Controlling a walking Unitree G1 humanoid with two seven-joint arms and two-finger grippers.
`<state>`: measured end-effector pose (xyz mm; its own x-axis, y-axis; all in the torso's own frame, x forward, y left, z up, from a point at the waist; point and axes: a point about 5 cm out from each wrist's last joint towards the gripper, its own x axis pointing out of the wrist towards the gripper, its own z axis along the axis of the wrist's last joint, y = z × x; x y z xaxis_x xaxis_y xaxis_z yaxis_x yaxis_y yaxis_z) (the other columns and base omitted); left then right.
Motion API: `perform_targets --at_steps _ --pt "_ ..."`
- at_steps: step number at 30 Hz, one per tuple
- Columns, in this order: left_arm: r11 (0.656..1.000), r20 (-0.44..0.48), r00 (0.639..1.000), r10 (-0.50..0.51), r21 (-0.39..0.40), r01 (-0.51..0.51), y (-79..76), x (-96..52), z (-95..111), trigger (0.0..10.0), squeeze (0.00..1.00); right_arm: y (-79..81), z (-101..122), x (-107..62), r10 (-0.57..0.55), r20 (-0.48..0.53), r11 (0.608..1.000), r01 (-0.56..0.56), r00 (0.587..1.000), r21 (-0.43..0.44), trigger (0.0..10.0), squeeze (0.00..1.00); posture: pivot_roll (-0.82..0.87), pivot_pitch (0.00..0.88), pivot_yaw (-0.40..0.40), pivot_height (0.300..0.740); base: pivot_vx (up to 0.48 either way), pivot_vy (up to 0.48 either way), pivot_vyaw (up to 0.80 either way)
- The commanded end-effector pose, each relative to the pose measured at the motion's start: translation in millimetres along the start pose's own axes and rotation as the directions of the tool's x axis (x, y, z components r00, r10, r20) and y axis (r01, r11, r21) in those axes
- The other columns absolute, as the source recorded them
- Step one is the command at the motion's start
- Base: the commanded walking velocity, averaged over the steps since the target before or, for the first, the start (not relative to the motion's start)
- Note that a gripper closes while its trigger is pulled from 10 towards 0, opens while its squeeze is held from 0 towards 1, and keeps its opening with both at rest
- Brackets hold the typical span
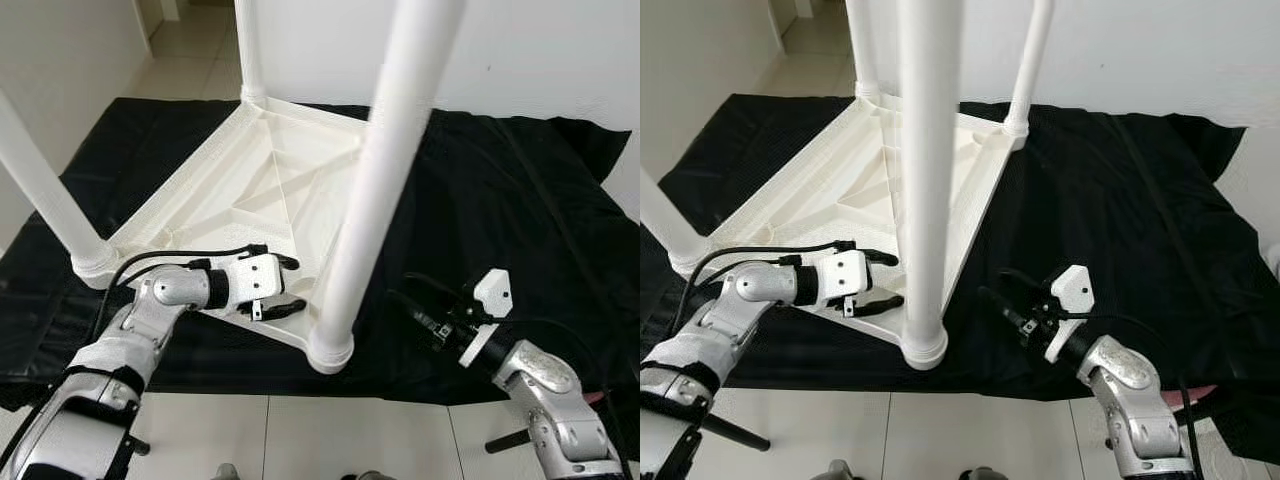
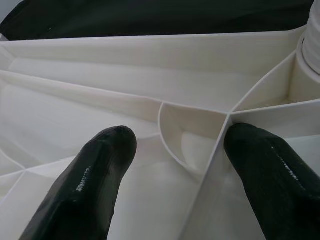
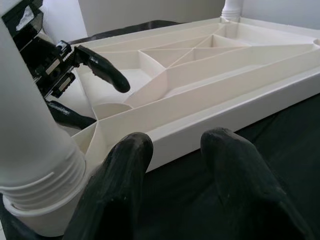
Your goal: Building children table
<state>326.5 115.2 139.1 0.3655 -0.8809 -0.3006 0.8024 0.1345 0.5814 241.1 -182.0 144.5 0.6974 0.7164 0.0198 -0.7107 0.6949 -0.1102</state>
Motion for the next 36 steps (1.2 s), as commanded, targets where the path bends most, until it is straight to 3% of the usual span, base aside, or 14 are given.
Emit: perform_targets --at_steps 1,3,4,5,8,15,23,24,36 --pt "0.984 0.038 0.983 0.177 0.002 -0.177 10.8 9.4 8.1 10.0 0.00 -0.1 -1.5 -6.4 0.019 -0.026 1.000 -0.019 0.999 0.008 10.0 0.35 -0.10 0.075 0.018 0.740 0.000 0.000 0.00" --pt "0.984 0.064 0.982 0.180 -0.005 -0.180 12.5 11.8 12.7 10.0 0.00 0.4 -2.4 -8.9 0.036 -0.042 0.999 -0.036 0.998 0.004 10.0 0.37 -0.10 0.078 0.018 0.740 0.000 0.000 0.00" --pt "0.983 0.083 0.980 0.181 -0.005 -0.181 14.0 11.1 15.6 10.0 0.00 1.1 -3.1 -10.7 0.054 -0.053 0.999 -0.053 0.997 0.009 10.0 0.77 -0.09 0.080 0.017 0.740 0.000 0.000 0.00" --pt "0.983 0.090 0.979 0.184 -0.006 -0.184 15.8 8.6 16.5 10.0 0.00 1.2 -3.2 -11.6 0.062 -0.059 0.998 -0.062 0.996 0.006 10.0 1.00 -0.09 0.081 0.017 0.740 0.000 0.000 0.00" --pt "0.982 0.096 0.977 0.189 -0.009 -0.189 17.9 4.1 16.9 10.0 0.00 1.7 -3.8 -12.7 0.086 -0.067 0.996 -0.084 0.994 0.031 10.0 1.00 -0.08 0.082 0.016 0.740 0.000 0.000 0.00" --pt "0.983 0.096 0.979 0.181 -0.005 -0.182 20.5 -35.1 16.2 10.0 0.00 5.2 2.5 -12.8 0.237 -0.072 0.970 -0.233 0.969 0.064 10.0 1.00 -0.05 0.076 -0.003 0.740 0.000 0.000 0.00" --pt "0.987 0.069 0.984 0.161 -0.010 -0.161 16.5 -45.9 13.9 10.0 0.00 3.9 7.9 -6.6 0.267 -0.049 0.963 -0.266 0.962 0.040 10.0 1.00 -0.04 0.075 -0.007 0.740 0.000 0.000 0.00" --pt "0.990 0.055 0.989 0.140 -0.015 -0.140 12.9 -49.7 12.7 10.0 0.00 8.1 9.7 -1.9 0.310 -0.041 0.950 -0.308 0.950 0.043 10.0 0.00 -0.04 0.073 -0.015 0.740 0.000 0.000 0.00" --pt "0.995 -0.004 1.000 0.028 -0.091 -0.029 -9.6 -66.9 13.8 10.0 0.00 20.4 13.1 22.7 0.478 -0.021 0.878 -0.478 0.878 0.011 10.0 0.00 -0.01 0.066 -0.033 0.740 0.000 0.000 0.00"
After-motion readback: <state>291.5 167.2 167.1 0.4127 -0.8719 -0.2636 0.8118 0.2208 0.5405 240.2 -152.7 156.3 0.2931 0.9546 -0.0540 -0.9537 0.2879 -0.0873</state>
